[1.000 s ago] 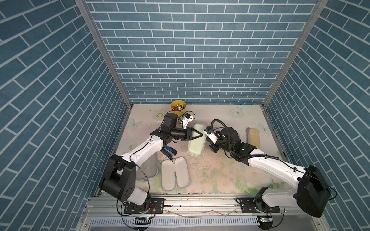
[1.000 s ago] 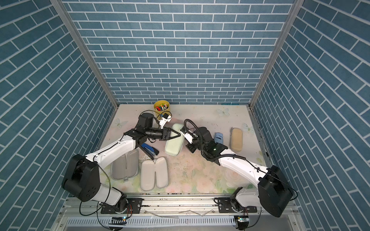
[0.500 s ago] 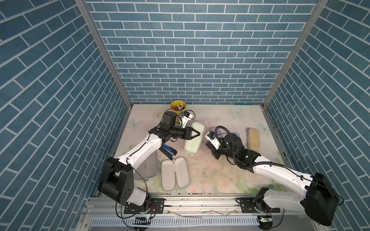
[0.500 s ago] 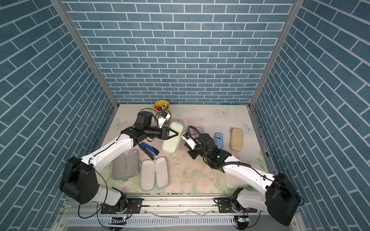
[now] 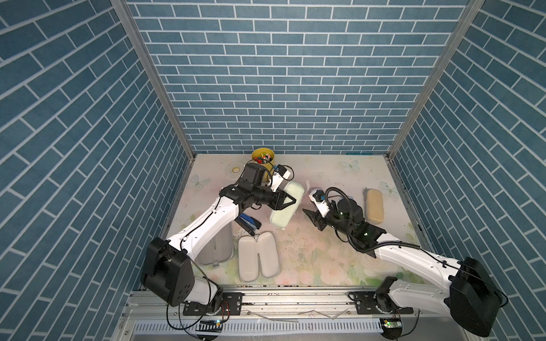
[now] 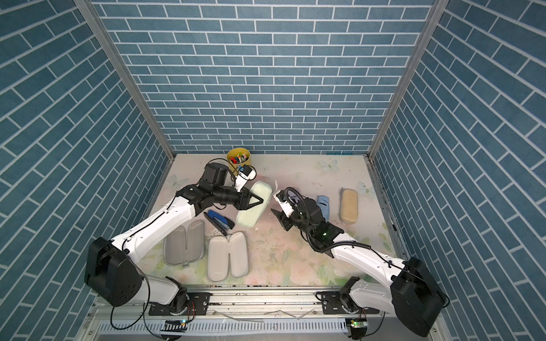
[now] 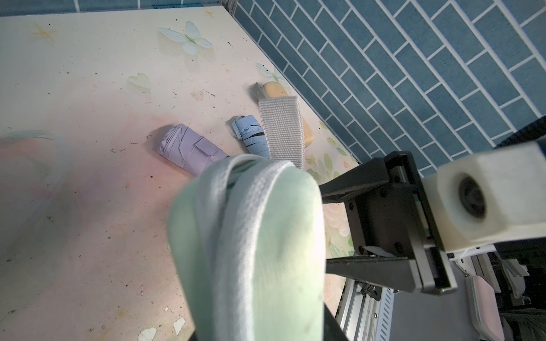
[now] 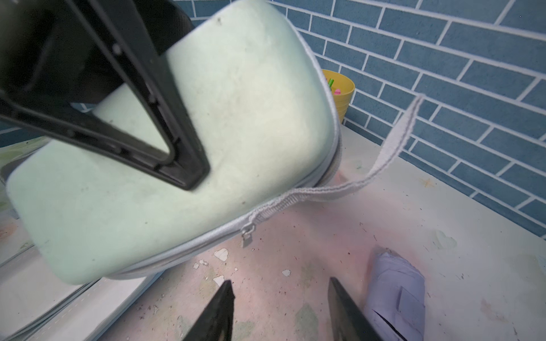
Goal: Put umbrellas into zippered umbrella sleeves
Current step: Zip the zipper on the umbrella sleeve.
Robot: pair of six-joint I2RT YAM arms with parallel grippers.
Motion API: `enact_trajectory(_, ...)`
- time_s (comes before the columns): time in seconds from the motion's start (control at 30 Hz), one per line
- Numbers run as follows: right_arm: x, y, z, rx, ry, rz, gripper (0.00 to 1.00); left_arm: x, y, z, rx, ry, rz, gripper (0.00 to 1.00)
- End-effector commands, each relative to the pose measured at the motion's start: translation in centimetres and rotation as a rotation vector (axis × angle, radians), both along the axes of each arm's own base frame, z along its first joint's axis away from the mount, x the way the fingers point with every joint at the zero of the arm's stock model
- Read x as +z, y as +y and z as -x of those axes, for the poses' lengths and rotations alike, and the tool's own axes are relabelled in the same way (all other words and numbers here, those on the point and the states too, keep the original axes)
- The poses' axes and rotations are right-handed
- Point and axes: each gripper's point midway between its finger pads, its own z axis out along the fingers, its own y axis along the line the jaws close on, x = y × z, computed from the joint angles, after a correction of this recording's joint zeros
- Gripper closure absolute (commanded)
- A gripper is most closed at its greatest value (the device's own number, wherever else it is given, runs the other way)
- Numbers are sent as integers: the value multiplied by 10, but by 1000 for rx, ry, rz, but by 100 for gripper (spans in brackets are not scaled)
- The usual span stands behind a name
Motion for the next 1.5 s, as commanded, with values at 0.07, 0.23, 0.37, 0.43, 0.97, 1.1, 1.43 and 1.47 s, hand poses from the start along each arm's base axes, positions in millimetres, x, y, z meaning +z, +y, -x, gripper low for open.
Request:
enact_trajectory(0.07,12,13,-5,29,-75,-6,53,27,-7,3,-22,-42,47,91)
enact_trajectory(0.23,13,19,-12,18,-90,0,56,25,-9,4,-24,-28,45,92)
enact_trajectory(0.37,20,24,-17,15,-106,-13,59,24,-12,5,-31,-22,42,92)
enact_trajectory(0.43,23,27,-18,18,-110,-20,60,22,-12,5,-30,-18,40,92)
enact_trajectory(0.97,29,38,-7,70,-120,-29,97,16,-12,-3,-2,-17,12,93)
enact_trajectory(1.1,6,28,-3,55,-94,47,100,21,-4,-7,19,-63,-29,93)
enact_trajectory(1.43,-18,25,17,89,-85,139,100,33,-5,-20,89,-77,22,95)
enact_trajectory(1.47,-19,28,20,103,-86,145,100,33,-5,-22,103,-68,26,95)
